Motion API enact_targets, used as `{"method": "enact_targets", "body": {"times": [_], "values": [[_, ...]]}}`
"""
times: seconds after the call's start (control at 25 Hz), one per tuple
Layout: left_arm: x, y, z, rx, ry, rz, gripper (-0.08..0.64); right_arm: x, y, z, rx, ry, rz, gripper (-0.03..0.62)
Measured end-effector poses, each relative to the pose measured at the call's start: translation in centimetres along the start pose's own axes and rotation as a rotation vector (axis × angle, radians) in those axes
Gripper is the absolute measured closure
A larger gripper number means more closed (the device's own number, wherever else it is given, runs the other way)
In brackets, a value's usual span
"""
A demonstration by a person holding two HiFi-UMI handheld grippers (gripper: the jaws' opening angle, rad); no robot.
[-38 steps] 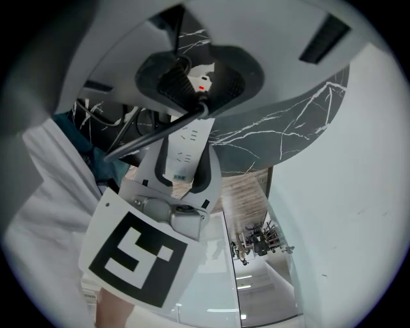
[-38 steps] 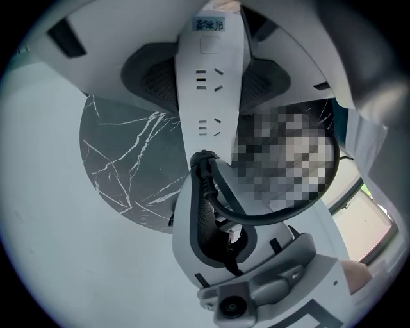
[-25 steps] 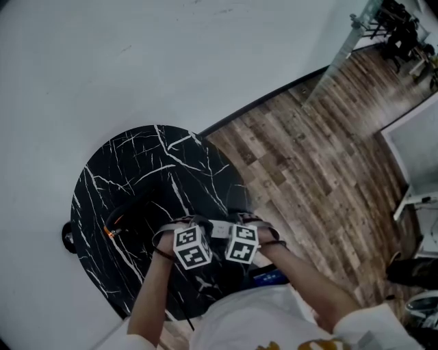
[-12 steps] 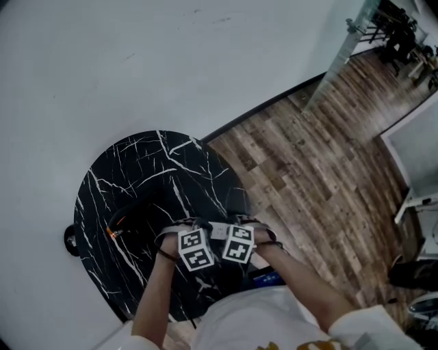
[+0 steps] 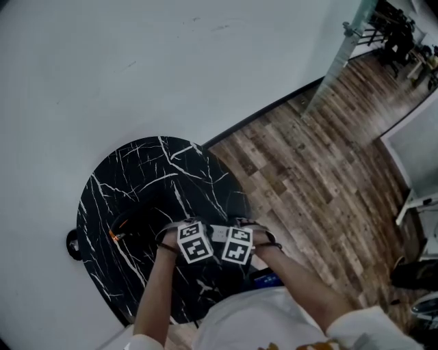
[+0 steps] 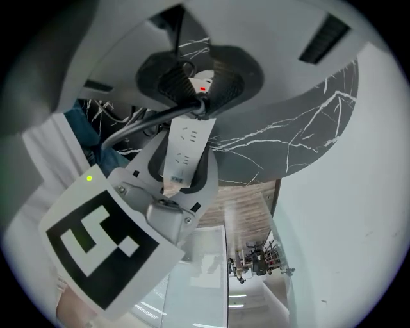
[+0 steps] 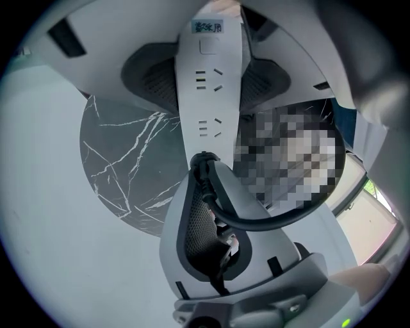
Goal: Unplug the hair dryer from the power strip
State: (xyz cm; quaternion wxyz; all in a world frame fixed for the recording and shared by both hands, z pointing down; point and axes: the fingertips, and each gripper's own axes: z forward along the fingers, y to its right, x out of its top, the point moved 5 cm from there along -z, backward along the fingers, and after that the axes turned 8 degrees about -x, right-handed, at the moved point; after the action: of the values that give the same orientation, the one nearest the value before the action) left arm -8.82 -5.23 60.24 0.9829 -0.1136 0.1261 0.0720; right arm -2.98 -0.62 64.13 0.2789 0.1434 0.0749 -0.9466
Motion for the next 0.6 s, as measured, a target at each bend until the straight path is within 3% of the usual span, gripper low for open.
{"method": "enact_targets", "body": {"times": [0.36, 0.6], "values": [[-0.13, 0.95, 0.03, 0.148, 0.002, 0.005, 0.505, 0.02, -0.07, 0.06, -0.004, -0.017, -0.017, 0.324], [-0.08, 0.29, 0.25, 0.039, -0.004, -0.013, 0.504, -0.01, -0.07, 0.1, 0.0, 0.004, -0.003, 0.324]]}}
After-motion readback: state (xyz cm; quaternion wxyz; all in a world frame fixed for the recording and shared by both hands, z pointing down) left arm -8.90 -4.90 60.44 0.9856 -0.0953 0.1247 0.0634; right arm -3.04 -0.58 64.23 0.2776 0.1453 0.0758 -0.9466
